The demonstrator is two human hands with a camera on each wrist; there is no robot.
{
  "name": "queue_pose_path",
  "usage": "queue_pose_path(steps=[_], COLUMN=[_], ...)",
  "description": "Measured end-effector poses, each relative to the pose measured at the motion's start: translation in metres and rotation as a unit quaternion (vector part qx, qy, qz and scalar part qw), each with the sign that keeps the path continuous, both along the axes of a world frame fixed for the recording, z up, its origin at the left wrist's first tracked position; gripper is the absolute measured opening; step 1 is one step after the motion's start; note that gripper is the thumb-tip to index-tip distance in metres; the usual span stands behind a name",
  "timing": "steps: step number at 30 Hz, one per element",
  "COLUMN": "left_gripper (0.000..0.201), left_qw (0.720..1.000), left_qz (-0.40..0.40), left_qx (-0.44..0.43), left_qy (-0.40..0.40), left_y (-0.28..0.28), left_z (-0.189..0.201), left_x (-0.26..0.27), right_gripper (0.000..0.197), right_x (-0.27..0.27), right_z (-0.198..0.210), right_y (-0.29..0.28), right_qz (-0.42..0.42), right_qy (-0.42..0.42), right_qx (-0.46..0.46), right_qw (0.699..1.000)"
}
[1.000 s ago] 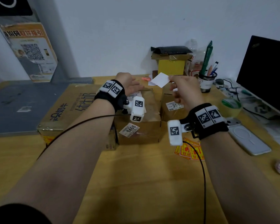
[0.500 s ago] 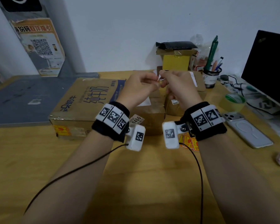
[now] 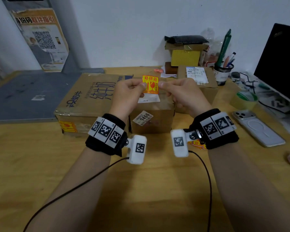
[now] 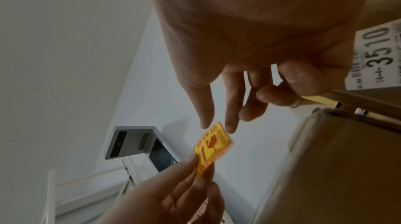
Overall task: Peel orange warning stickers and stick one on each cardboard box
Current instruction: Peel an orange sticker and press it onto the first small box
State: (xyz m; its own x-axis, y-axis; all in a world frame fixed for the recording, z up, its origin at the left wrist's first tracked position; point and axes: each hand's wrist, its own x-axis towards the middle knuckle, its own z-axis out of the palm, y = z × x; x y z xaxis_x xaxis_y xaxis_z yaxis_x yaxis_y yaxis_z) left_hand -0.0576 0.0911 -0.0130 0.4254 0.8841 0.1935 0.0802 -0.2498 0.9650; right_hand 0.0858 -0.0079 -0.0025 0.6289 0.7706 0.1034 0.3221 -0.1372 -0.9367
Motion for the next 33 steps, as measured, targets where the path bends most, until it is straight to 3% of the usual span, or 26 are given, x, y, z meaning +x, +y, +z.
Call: queue_pose_path(steps=[6,16,23,33], left_gripper=[0.02,0.035,0.022,0.02], left_qw=[1.0,0.998,0.993,0.989], left_qz=[-0.002,0.035,0.001,-0.014], left_qx=[-0.002,0.035,0.064,0.027], left_qy=[0.012,0.047,0.1,0.148], left_y=[-0.005,0.003,0.007,0.021], left_z=[-0.003,-0.004,-0.007,-0.012], left_x=[-0.005,-0.002,-0.004,-0.002], right_gripper=[0.007,0.013,0.013,0.02], right_x=[0.001,0.005,0.012,0.017], right_z=[-0.007,-0.014,-0.021,-0.025], right_y=[-0.001,0.0,0.003,0.012], right_qz=[0.029,0.014,0.017,0.02], right_qy=[0.001,0.003,0.025,-0.01], right_qx=[0.004,0.009,-0.003,-0.047], right_qw=[1.0,1.0,1.0,0.999])
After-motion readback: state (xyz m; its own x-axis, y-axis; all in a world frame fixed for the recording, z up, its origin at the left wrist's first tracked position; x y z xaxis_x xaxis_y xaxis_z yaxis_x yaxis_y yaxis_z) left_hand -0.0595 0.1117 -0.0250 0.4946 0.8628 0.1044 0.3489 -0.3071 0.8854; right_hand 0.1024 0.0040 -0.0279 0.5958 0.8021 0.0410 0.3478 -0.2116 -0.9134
